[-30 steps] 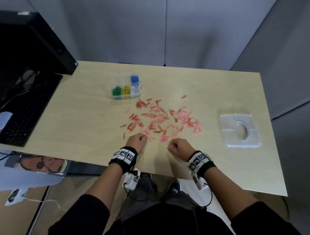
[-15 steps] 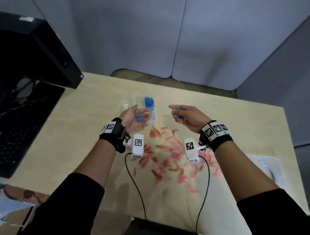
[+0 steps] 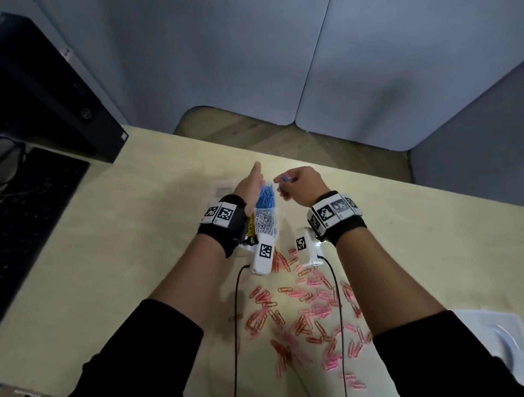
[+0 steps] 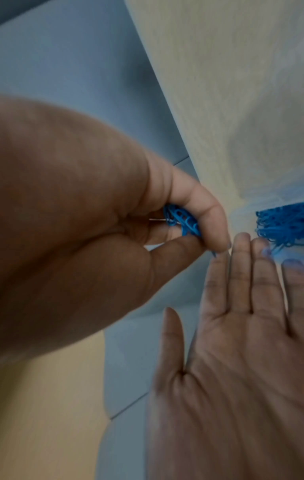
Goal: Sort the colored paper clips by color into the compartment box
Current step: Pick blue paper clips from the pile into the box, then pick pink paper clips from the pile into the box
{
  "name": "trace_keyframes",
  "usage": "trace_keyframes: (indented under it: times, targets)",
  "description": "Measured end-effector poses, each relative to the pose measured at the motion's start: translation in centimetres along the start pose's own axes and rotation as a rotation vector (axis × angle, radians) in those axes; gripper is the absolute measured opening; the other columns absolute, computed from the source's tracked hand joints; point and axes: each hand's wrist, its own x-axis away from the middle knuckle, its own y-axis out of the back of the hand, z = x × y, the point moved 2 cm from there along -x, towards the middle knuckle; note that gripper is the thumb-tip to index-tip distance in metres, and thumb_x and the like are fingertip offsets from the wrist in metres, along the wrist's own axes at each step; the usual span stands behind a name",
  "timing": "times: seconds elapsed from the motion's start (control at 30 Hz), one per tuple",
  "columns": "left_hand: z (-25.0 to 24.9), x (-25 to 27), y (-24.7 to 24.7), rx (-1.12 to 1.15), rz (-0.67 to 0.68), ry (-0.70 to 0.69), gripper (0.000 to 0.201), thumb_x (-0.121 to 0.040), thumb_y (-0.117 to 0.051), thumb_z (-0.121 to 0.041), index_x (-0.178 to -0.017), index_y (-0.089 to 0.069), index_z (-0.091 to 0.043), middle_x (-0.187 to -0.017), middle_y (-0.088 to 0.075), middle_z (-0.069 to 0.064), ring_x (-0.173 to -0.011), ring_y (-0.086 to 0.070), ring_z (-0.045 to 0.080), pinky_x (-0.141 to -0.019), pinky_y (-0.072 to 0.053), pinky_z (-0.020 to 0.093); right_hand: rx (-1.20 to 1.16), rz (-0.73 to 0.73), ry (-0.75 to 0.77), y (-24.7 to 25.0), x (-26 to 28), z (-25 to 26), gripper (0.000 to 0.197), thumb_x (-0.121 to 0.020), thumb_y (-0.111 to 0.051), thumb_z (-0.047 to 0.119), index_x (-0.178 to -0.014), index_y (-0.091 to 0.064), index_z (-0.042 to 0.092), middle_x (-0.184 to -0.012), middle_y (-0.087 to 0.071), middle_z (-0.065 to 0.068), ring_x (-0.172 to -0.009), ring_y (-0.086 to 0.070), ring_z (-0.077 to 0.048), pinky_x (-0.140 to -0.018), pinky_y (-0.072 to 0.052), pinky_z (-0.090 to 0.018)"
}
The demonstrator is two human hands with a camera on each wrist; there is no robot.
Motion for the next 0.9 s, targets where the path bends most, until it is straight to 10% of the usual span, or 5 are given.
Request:
trace_keyframes:
  times: [0.2, 0.37, 0.53, 0.7, 0.9]
  targets:
    - [0.4, 1.1, 1.3, -0.020, -0.009, -0.072, 0.073, -0.099, -0.015, -0.062, -0.151, -0.031, -0.012, -0.157, -0.032, 0.007, -0.143, -0.032, 0.021, -0.115, -0.025, 0.039, 0.240, 0.041, 0.032, -2.0, -0.9, 1.2, 0.032, -0.083, -0.065, 0.001, -0.112, -0.074, 0.011, -0.116, -0.070, -0.009, -0.108, -0.064, -0.020, -0.085, -0.048, -0.021]
    - [2.3, 3.8, 5.5, -0.224, -0.287, -0.343, 0.023, -0.098, -0.053, -0.026, -0.117, -0.065, -0.023, -0.120, -0.066, -0.001, -0.110, -0.059, 0.014, -0.100, -0.047, 0.034, 0.438, 0.152, 0.159, -4.0, -0.5, 2.5, 0.043, -0.090, -0.051, -0.004, -0.128, -0.065, 0.011, -0.135, -0.061, -0.008, -0.124, -0.056, -0.025, -0.107, -0.042, -0.030]
    - [7.0, 6.4, 10.1, -0.435, -0.784, -0.477, 0.020, -0.089, -0.064, -0.018, -0.108, -0.069, -0.020, -0.115, -0.062, 0.002, -0.106, -0.057, 0.019, -0.093, -0.049, 0.037, 0.467, 0.046, 0.234, -4.3, 1.9, 1.9, 0.034, -0.086, -0.057, -0.004, -0.111, -0.074, 0.013, -0.114, -0.071, -0.010, -0.104, -0.066, -0.026, -0.096, -0.053, -0.036]
    - [13.5, 7.1, 15.3, -0.743, -0.890, -0.027, 0.064, -0.085, -0.066, -0.046, -0.142, -0.046, -0.026, -0.158, -0.024, 0.006, -0.146, -0.018, 0.031, -0.115, -0.019, 0.053, 0.470, 0.071, 0.118, -6.1, 8.0, -2.8, 0.008, -0.080, -0.076, 0.024, -0.072, -0.077, 0.025, -0.071, -0.072, 0.009, -0.064, -0.066, -0.008, -0.069, -0.061, -0.030]
    - [17.7, 9.2, 18.0, -0.875, -0.743, 0.129, 0.098, -0.074, -0.057, -0.078, -0.153, -0.015, -0.038, -0.164, 0.003, 0.000, -0.150, 0.005, 0.027, -0.113, -0.004, 0.066, 0.445, -0.002, 0.017, -9.4, 11.0, -6.4, 0.012, -0.080, -0.076, 0.041, -0.082, -0.076, 0.029, -0.073, -0.068, 0.013, -0.065, -0.062, -0.006, -0.068, -0.057, -0.023]
